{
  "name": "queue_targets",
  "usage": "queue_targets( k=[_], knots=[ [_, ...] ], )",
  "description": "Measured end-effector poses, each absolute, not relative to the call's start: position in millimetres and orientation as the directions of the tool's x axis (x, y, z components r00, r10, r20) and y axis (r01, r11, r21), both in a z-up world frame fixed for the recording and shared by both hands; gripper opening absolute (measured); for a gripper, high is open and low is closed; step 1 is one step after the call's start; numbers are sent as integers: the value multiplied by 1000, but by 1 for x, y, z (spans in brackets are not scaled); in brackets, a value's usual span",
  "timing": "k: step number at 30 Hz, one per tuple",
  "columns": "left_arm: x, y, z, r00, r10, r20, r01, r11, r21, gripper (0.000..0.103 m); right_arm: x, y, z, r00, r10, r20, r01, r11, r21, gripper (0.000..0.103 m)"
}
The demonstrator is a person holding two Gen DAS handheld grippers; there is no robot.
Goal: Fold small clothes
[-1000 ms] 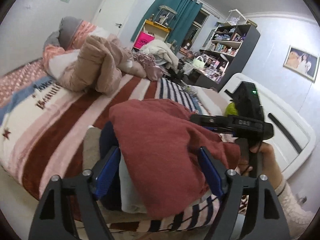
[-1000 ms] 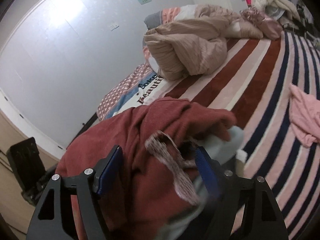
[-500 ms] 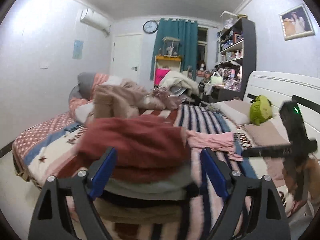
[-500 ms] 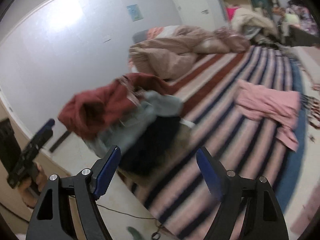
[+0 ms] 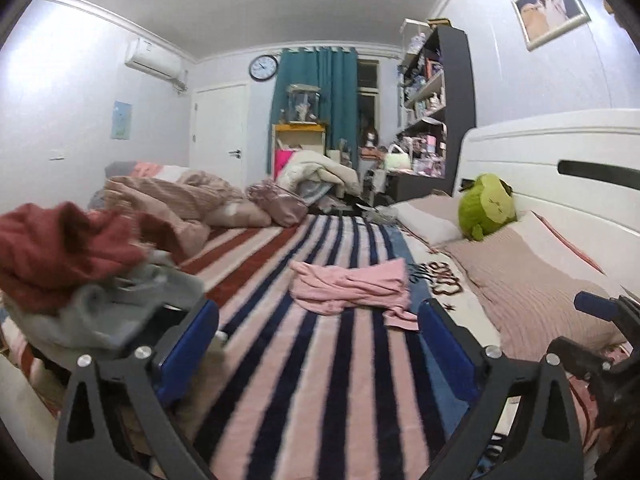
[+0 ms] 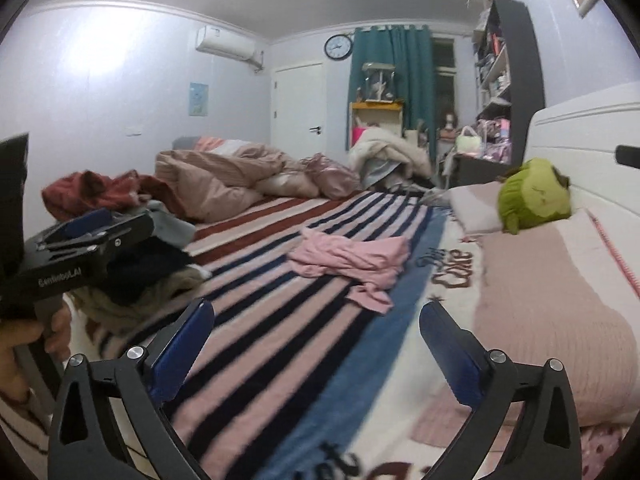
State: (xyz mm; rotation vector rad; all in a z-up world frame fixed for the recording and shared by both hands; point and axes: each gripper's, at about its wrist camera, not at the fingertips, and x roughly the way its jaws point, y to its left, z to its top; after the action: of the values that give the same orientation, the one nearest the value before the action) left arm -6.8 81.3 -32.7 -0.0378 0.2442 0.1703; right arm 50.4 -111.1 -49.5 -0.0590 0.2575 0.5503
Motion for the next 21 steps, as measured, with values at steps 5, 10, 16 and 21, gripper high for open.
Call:
queue_targets(
  k=[5,10,16,21],
  knots=[
    [13,54,-44,952,167,-255,-167,986,19,98,55,-126,-62,836,486,-253,-499,867,16,103],
    [21,47,-51,946,199,-254,-191,980,58,98,61,-130,-64,837,488,-250,-497,867,28,103],
    [26,48,-56,947,180,-266,-175,984,43,98,61,-131,-65,847,477,-236,-482,875,37,103],
    [25,49,-56,949,173,-265,-169,985,37,98,56,-131,-64,861,459,-217,-467,884,17,103]
  ],
)
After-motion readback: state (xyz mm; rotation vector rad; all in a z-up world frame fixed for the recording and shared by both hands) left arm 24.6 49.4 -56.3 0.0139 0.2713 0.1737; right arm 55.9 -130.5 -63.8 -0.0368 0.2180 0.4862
